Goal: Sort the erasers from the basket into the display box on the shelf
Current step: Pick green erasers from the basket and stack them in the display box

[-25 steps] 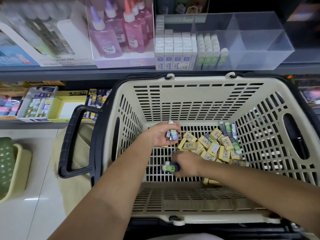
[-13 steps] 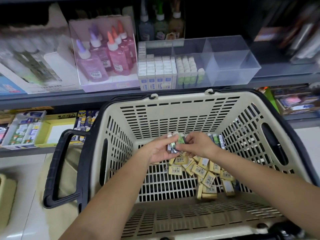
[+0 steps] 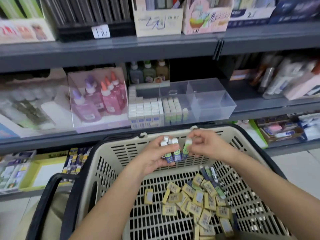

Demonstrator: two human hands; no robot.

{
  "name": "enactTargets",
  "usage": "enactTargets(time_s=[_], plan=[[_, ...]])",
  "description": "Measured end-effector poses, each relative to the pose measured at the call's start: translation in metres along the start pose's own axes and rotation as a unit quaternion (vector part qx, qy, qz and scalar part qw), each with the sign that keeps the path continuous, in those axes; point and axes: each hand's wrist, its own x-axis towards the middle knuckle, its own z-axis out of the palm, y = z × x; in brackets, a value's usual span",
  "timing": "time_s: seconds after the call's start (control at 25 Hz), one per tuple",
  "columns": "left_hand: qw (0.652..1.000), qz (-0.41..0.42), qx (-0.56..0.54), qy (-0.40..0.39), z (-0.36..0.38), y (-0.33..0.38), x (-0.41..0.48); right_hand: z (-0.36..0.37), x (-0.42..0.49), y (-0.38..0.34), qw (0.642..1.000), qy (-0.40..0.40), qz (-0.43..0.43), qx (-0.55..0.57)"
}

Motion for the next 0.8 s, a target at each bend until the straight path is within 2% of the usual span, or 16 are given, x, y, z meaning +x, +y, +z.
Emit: enactTargets(time_s=[0.12,0.2,0.24,0.36,0.52,0.8], plan=[[0.997,0.068,-0.018,0.009,0.002,0.034,-0.004,-0.04,0.024,-0.033,0.99,0.121,-0.07,0.008],[0.996,0.089,-0.017,0.02,0.001,0.047,-0.004,-0.062,0.044,-0.05,0.965,0.215,-0.12,-0.088],[0.995,0.091,-0.013,0.029,0.001,0.049,-0.004,-0.068,0.054,-0.054,0.949,0.238,-0.13,-0.16],[0.996,0.079,-0.009,0.044,0.0,0.045,-0.004,-0.071,0.077,-0.05,0.925,0.195,-0.097,-0.31],[0.997,0.062,-0.008,0.047,-0.005,0.038,-0.003,-0.065,0.09,-0.044,0.933,0.133,-0.058,-0.328],[0.997,0.051,0.007,0.053,-0.006,0.034,-0.006,-0.058,0.101,-0.049,0.896,0.03,-0.051,-0.439]])
